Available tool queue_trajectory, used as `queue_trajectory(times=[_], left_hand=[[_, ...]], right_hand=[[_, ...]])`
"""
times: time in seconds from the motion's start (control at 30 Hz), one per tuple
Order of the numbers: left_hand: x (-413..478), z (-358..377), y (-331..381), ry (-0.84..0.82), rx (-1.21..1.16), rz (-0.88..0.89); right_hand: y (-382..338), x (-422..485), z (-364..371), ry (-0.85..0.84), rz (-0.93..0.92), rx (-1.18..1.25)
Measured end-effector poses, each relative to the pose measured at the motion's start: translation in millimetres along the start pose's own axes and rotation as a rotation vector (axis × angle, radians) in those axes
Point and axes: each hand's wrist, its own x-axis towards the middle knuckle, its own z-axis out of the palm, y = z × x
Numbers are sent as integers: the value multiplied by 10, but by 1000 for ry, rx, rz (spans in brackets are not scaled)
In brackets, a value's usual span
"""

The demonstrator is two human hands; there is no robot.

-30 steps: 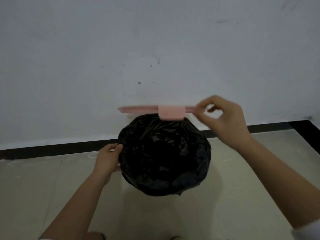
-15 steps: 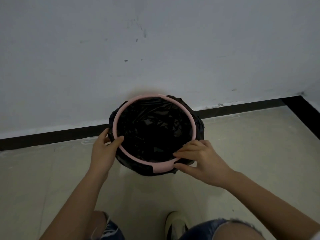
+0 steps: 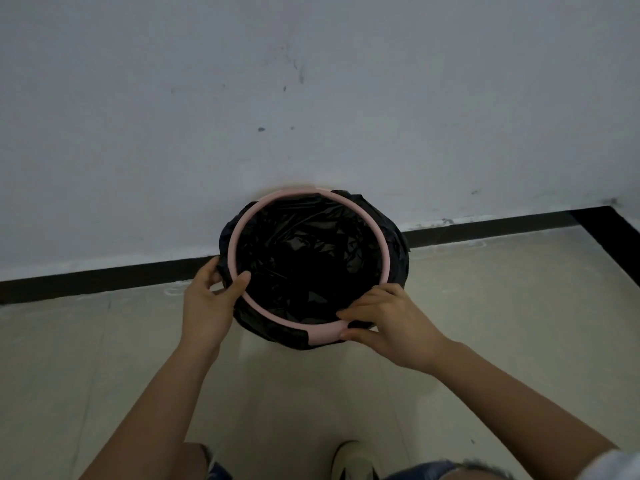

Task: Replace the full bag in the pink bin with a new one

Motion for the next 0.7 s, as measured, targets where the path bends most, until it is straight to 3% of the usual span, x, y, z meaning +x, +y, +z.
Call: queue_trajectory(times=[0.23,0.4,0.53,0.7], left_hand=[[91,48,-71,64,-6,-57],[146,151,-84,105,43,-36],[252,178,-79,187,185,4],[447,184,-89,261,434,-6]], right_hand=[[62,89,-8,0,122,214],[-55,200,-251,0,320,557],[-162,247,-577,249,368,717],[-459,216,-1250,619,224,798]])
